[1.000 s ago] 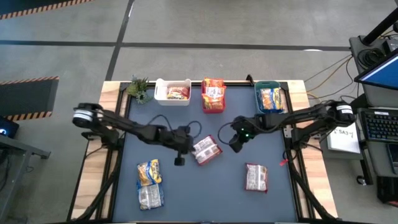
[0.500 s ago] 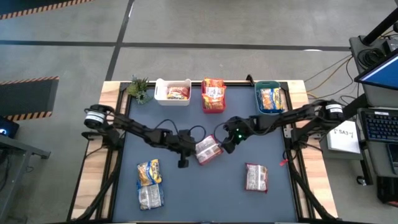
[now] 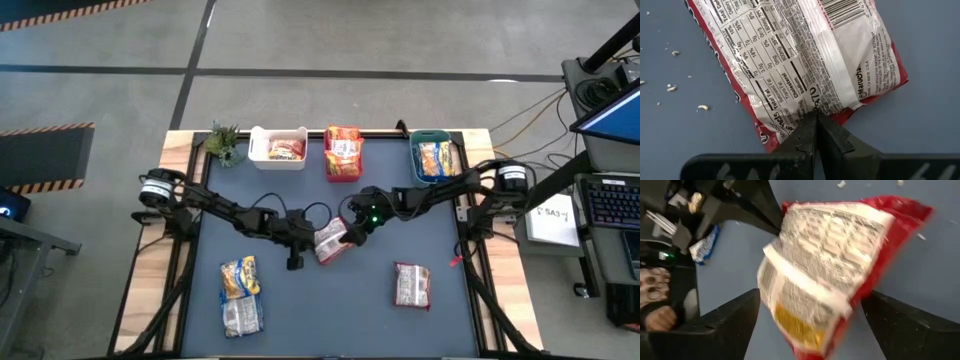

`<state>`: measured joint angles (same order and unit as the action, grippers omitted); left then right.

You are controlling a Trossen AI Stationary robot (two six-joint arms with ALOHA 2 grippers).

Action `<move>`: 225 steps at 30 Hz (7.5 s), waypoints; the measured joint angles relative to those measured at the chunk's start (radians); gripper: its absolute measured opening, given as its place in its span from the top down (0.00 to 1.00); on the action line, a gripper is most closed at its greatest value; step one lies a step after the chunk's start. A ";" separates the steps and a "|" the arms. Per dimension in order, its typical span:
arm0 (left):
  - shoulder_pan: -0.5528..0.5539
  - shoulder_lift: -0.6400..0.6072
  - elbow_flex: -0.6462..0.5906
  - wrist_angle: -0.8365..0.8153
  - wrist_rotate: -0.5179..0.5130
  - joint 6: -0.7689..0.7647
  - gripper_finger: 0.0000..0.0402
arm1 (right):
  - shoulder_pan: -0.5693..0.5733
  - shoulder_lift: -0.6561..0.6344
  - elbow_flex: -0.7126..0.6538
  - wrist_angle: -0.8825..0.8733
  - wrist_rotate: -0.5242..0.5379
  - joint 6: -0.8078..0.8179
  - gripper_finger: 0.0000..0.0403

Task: Sort Maruchan noodles
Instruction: Put the top red noodle pack into the white bin, then put the top blue noodle pack into the green bin

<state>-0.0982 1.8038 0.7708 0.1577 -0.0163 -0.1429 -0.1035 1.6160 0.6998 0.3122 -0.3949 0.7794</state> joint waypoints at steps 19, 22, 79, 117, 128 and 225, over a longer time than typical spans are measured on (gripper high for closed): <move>0.000 0.003 -0.003 0.011 0.000 0.002 1.00 | -0.003 0.171 0.000 0.358 -0.108 0.086 0.44; 0.000 0.003 -0.003 0.011 0.000 0.003 1.00 | -0.003 0.171 0.000 0.358 -0.108 0.086 0.52; 0.085 -1.236 -0.453 0.338 -0.412 0.528 1.00 | -0.232 0.550 1.374 -0.756 0.801 -1.315 0.64; 0.084 -1.289 -0.452 0.308 -0.426 0.523 1.00 | -0.155 0.747 1.651 -1.037 0.859 -1.339 0.45; 0.085 -1.288 -0.451 0.303 -0.426 0.527 1.00 | -0.173 0.733 1.650 -1.000 0.710 -1.116 0.69; -0.376 -0.230 0.276 -1.077 -0.455 -0.458 1.00 | -0.002 -0.110 0.260 -0.120 0.418 -0.546 0.97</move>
<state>-0.4743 1.5741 1.0465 -0.9192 -0.4716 -0.6009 -0.1055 1.5059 0.9596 0.1923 0.0228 0.2336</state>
